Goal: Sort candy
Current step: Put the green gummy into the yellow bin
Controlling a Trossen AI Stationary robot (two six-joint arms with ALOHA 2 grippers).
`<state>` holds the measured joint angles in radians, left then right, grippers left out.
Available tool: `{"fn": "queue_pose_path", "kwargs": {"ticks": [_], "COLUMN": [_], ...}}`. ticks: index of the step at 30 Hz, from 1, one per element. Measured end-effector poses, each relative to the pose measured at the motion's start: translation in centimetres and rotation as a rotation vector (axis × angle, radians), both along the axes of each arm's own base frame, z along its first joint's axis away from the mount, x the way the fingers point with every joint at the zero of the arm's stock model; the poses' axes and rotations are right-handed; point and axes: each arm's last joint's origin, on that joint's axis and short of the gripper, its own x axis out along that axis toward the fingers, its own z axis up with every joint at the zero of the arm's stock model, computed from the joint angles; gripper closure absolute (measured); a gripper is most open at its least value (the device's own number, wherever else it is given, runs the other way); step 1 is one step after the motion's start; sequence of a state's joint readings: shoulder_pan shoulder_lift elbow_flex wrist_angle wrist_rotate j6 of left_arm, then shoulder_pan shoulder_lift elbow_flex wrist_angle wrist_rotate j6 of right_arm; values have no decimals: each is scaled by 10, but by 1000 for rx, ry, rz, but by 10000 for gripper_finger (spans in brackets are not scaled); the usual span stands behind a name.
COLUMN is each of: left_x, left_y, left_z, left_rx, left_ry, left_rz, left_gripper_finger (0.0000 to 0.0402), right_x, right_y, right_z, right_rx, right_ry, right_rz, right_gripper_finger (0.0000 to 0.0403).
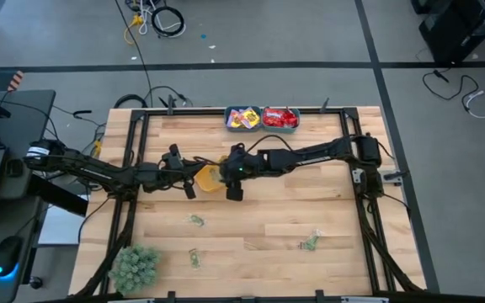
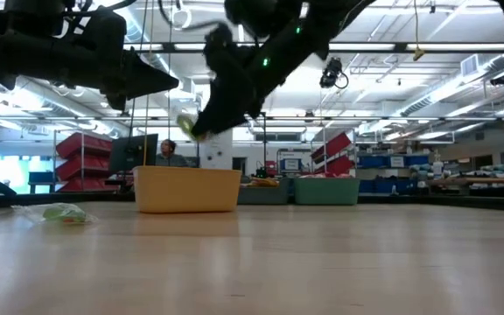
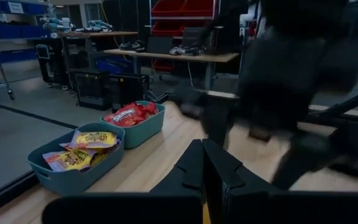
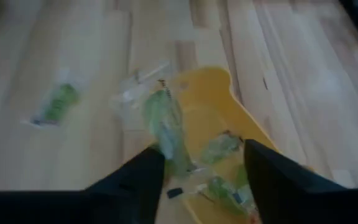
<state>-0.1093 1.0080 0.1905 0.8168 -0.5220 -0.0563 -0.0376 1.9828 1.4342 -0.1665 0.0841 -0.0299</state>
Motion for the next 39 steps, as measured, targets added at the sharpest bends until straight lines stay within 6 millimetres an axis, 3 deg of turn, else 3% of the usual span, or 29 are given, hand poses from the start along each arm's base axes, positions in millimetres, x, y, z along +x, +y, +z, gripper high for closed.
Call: {"fn": "queue_pose_path", "kwargs": {"ticks": [5, 8, 11, 15, 19, 22, 26, 30, 33, 36, 39], "left_x": [0, 0, 0, 0, 0, 0, 0, 0, 0, 0, 0], "left_y": [0, 0, 0, 0, 0, 0, 0, 0, 0, 0, 0], "left_z": [0, 0, 0, 0, 0, 0, -1, -1, -1, -1, -1], "left_rx": [0, 0, 0, 0, 0, 0, 1, 0, 0, 0, 0], "left_ry": [4, 3, 0, 2, 2, 4, 8, 8, 8, 8, 8], "left_rz": [0, 0, 1, 1, 1, 1, 0, 0, 1, -1, -1], "left_gripper_finger": [401, 401, 401, 401, 401, 401, 401, 401, 401, 401, 401], "right_x": [-7, -7, -4, 0, 3, 4, 1, -14, -32, -49, -65], "right_y": [9, 7, -8, -32, -40, -41, -41, -24, -4, 21, 45], "right_z": [20, 23, 17, -9, -25, -34, -33, -10, 13, 20, 21], "right_rx": [-8, -37, -48, -35, 43, 76, 66, 31, 35, 53, 60], "right_ry": [-27, -42, -44, 17, 45, 66, 85, 158, 231, 340, 417], "right_rz": [24, 4, -43, -89, -72, -90, -80, -8, 34, 66, 78], "right_gripper_finger": [131, 110, 116, 149, 171, 165, 133, 109, 114, 148, 212]}}
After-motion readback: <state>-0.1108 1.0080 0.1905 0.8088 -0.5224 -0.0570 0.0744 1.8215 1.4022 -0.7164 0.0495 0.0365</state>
